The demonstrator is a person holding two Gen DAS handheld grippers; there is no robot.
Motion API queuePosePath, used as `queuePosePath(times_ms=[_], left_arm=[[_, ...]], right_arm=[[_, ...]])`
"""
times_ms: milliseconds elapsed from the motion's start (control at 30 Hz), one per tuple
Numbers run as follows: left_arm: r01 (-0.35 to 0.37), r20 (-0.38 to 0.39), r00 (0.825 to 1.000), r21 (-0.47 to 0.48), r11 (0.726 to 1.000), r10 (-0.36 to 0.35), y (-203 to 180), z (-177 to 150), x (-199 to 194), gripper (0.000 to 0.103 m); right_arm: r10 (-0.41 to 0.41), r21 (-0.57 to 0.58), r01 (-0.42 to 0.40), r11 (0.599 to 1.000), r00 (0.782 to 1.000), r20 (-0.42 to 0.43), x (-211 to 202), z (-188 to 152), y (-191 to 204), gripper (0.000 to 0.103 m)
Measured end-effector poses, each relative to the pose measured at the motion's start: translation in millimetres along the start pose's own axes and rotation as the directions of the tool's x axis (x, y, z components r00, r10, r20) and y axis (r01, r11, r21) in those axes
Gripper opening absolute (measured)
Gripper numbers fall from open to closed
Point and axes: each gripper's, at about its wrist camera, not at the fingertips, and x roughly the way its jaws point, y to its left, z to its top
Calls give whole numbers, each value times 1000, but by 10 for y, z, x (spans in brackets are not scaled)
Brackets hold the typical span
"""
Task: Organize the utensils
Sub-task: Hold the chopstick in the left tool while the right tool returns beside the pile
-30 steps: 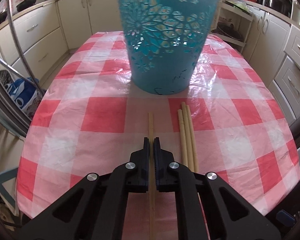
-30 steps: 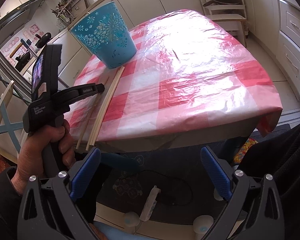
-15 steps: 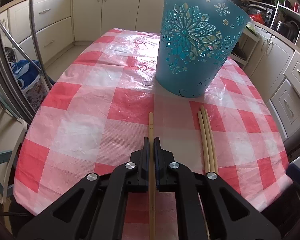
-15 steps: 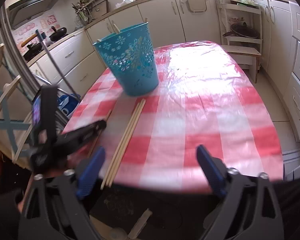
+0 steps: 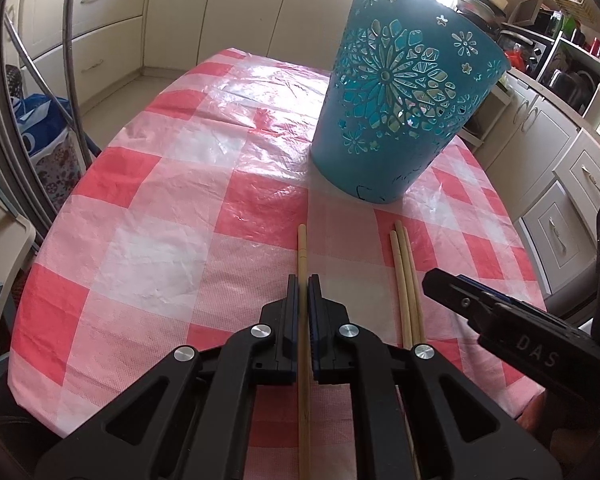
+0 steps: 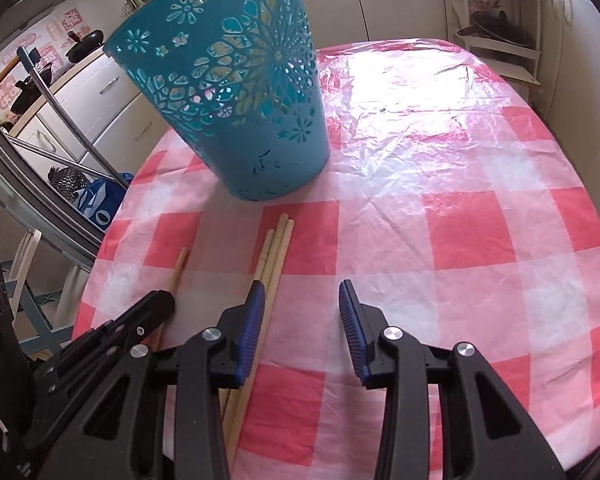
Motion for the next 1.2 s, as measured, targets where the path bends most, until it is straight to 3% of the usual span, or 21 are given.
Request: queuePosePath(times_ms=[233,400,467,533,633,833,967,1033,1200], left_arm=[[0,-7,1000,1,1000,0,-5,13,9,5],[-11,-17,1000,3,1000,11,-20,30,18,5],[-13,-21,1000,6,1000,13,-21,31,23,5],[-16,-28,999,15,1000,17,-30,36,30,6],[-10,-49,999,43,999,12,-49,54,43,11],[-18,-69,997,64,998,22,-80,82,59,12],[-42,-72,996,97,994,49,-138,90,78,11],[-51,-66,996,118,992,59,-156,85,86,5],[-32,-62,997,78,996,37,-67,111,42,5]], right_arm=[[-73,-87,74,993,997,13,42,-11,128,39],[-147,-262,158,952,987,59,113,-37,277,39],[-128,-299,137,944,990,50,105,-39,253,38],[-99,-325,102,940,995,26,76,-19,178,24],[-64,-377,58,924,998,-4,37,-9,66,16],[-18,-423,-25,906,995,-97,43,88,-21,14],[-8,-412,-32,911,996,-94,30,82,-65,14],[1,-430,-43,902,995,-98,7,35,-31,12],[33,-405,-71,912,994,-101,-2,46,-89,11]])
